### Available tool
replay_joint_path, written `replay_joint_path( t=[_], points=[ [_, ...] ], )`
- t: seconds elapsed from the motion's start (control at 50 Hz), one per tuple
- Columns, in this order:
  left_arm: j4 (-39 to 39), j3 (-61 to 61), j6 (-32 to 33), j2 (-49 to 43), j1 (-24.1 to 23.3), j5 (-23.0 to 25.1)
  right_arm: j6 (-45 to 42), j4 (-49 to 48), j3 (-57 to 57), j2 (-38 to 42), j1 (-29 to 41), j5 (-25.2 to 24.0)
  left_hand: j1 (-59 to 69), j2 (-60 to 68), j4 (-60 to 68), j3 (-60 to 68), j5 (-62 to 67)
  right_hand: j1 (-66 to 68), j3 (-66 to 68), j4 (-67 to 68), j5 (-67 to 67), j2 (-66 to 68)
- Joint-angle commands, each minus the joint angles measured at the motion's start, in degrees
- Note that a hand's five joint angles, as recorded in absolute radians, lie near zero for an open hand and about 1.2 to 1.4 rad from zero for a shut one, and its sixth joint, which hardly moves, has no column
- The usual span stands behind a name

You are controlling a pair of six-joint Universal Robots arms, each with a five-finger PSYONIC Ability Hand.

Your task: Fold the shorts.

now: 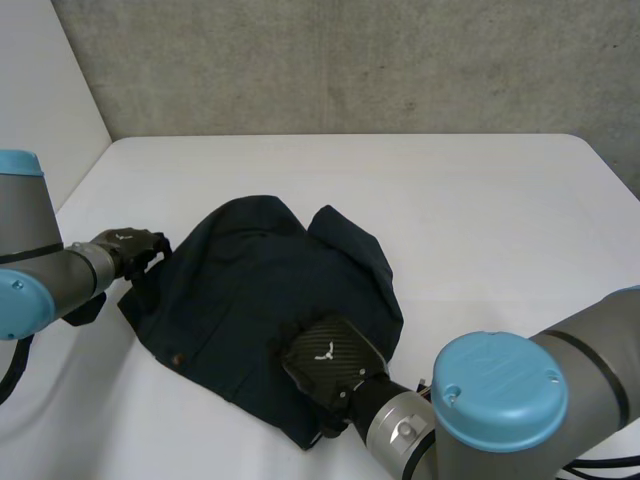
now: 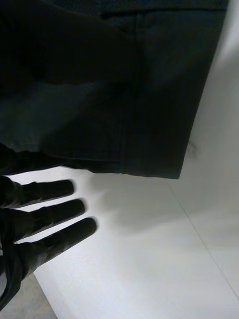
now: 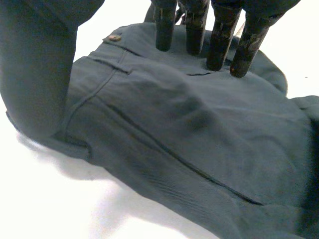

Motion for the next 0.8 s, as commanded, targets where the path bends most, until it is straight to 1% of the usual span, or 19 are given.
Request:
replay_joint_path(
  t=[0.02,0.12,0.2,0.22,0.28,0.3,0.32,0.38,0.44,0.48,0.54,0.56,0.6,0.62,0.64,0.68,0.72,0.74,0.8],
  points=[
    [-0.04,-0.03,-0.12,0.50,-0.35,0.05,-1.55,-0.75,-1.05,3.91,0.69,-1.31,24.09,24.63,24.55,24.69,24.91,10.98,8.22,8.96,8.19,8.42],
    [-0.12,-0.03,-0.12,0.58,-0.35,-0.04,-1.64,-1.28,-1.58,5.41,0.78,-1.40,29.30,29.84,29.76,29.91,30.12,18.70,15.95,16.69,15.91,16.15],
    [-0.47,-0.11,-0.12,0.58,-0.61,-0.13,-1.64,-1.89,-2.28,6.29,0.78,-1.31,37.70,38.24,38.17,38.31,38.53,33.50,30.74,31.48,30.71,30.94],
    [-0.56,-0.11,-0.12,0.58,-0.70,-0.04,-1.64,-2.16,-2.46,6.29,0.78,-1.31,40.06,40.59,40.52,40.66,40.88,42.35,39.59,40.34,39.56,39.79],
    [-1.35,-0.20,-0.12,0.50,-0.88,-0.13,-1.64,-3.04,-2.72,6.38,0.69,-0.87,52.48,53.02,52.95,53.09,53.31,67.36,64.60,65.34,64.57,64.80],
    [-1.62,-0.20,-0.12,0.50,-0.88,-0.13,-1.64,-3.74,-2.98,6.12,0.34,-0.61,57.69,58.22,58.15,58.29,58.51,67.44,64.69,65.43,64.65,64.88],
    [-2.23,-0.38,-0.21,0.58,-0.97,-0.13,-1.73,-4.00,-2.99,5.76,0.16,-0.52,59.55,60.09,60.01,60.15,60.37,67.44,64.69,65.43,64.65,64.88],
    [-3.81,-1.08,-0.39,1.02,-1.23,-0.13,-1.55,-4.01,-3.34,4.80,-0.62,0.27,59.57,60.10,60.03,60.17,60.39,67.44,64.69,65.43,64.65,64.88],
    [-7.32,-2.92,-1.96,3.39,-2.89,0.05,-1.73,-3.57,-3.51,2.87,-1.42,1.85,59.57,60.10,60.03,60.17,60.39,67.44,64.69,65.43,64.65,64.88],
    [-9.17,-5.28,-4.41,6.63,-4.56,0.14,-2.43,-3.30,-3.60,0.32,-3.34,3.87,59.57,60.10,60.03,60.17,60.39,67.44,64.69,65.43,64.65,64.88],
    [-9.53,-8.02,-7.41,10.24,-6.32,0.14,-4.36,-3.13,-3.86,-1.00,-6.42,5.45,59.57,60.10,60.03,60.17,60.39,67.44,64.69,65.43,64.65,64.88],
    [-9.44,-9.68,-9.16,13.12,-7.63,0.14,-7.06,-2.69,-4.30,-1.27,-8.69,6.42,59.57,60.10,60.03,60.17,60.39,67.44,64.69,65.43,64.65,64.88],
    [-9.18,-11.27,-11.89,17.09,-9.75,0.14,-10.85,-2.34,-4.83,-1.36,-10.82,6.86,59.57,60.10,60.03,60.17,60.39,67.44,64.69,65.43,64.65,64.88],
    [-9.00,-11.80,-12.86,18.33,-10.63,0.14,-12.43,-2.34,-5.18,-1.36,-11.87,6.95,59.57,60.10,60.03,60.17,60.39,67.44,64.69,65.43,64.65,64.88],
    [-8.83,-12.24,-13.91,19.47,-11.42,0.14,-15.76,-2.34,-5.97,-1.10,-13.71,7.13,59.57,60.10,60.03,60.17,60.39,67.44,64.69,65.43,64.65,64.88],
    [-8.30,-13.56,-17.50,21.84,-14.40,0.05,-19.28,-2.60,-7.02,-0.92,-16.17,7.22,59.57,60.10,60.03,60.17,60.39,67.44,64.69,65.43,64.65,64.88],
    [-7.95,-14.26,-20.32,22.99,-16.60,-0.04,-23.49,-3.04,-8.60,-0.92,-18.80,6.96,59.57,60.10,60.03,60.17,60.39,67.44,64.69,65.43,64.65,64.88],
    [-7.25,-14.70,-23.73,23.43,-19.92,-0.21,-24.65,-3.21,-9.39,-0.83,-19.69,6.87,59.57,60.10,60.03,60.17,60.39,67.44,64.69,65.43,64.65,64.88],
    [-6.46,-14.79,-26.83,23.35,-23.45,-0.30,-26.77,-3.56,-13.95,-0.04,-21.98,6.95,59.57,60.10,60.03,60.17,60.39,67.44,64.69,65.43,64.65,64.88]
  ],
)
